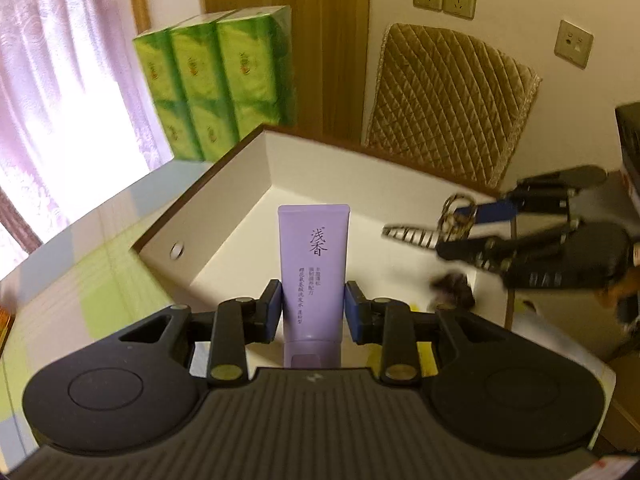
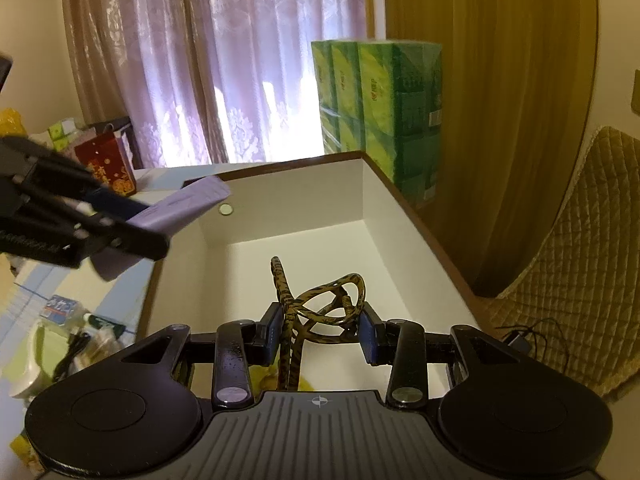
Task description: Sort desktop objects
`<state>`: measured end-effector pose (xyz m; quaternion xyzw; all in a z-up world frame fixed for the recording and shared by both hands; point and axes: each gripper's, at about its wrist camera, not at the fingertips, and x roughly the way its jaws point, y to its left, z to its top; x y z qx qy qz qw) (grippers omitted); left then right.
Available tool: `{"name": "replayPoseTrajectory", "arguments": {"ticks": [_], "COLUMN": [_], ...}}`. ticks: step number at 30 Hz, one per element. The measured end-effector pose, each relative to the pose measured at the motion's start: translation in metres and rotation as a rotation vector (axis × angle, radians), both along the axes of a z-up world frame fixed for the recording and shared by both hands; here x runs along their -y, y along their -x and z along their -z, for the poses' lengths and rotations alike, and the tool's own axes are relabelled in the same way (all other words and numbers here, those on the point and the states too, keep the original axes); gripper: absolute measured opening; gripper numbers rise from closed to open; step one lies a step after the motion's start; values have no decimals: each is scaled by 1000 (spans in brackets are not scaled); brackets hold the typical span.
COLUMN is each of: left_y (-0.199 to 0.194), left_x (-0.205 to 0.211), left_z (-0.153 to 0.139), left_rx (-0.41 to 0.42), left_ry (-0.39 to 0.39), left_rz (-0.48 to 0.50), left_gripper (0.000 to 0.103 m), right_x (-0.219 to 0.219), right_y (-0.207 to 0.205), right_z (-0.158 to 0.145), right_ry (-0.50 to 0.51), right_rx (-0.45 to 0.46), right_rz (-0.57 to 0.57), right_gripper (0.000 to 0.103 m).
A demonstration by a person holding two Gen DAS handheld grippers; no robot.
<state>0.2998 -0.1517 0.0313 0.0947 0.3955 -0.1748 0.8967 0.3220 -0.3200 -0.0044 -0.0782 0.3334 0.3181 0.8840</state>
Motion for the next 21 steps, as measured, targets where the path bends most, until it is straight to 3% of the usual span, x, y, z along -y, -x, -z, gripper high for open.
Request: {"name": "replayPoseTrajectory", "arguments": {"ticks": [14,21], "left_y": [-91,-122], "left_x": [26,18], "left_z": [59,94], "left_rx": [-127,-244], "left_ry": [-96,-132], "left_rz": [-12,-44], "left_gripper": [28,28], "right_x": [-22,-28], "right_y": [-58,-73], "right_z": [24,31], "right_ry": [88,104], "right_rx": [-124,-163], "right_rz": [6,0], "right_gripper": [36,36]}}
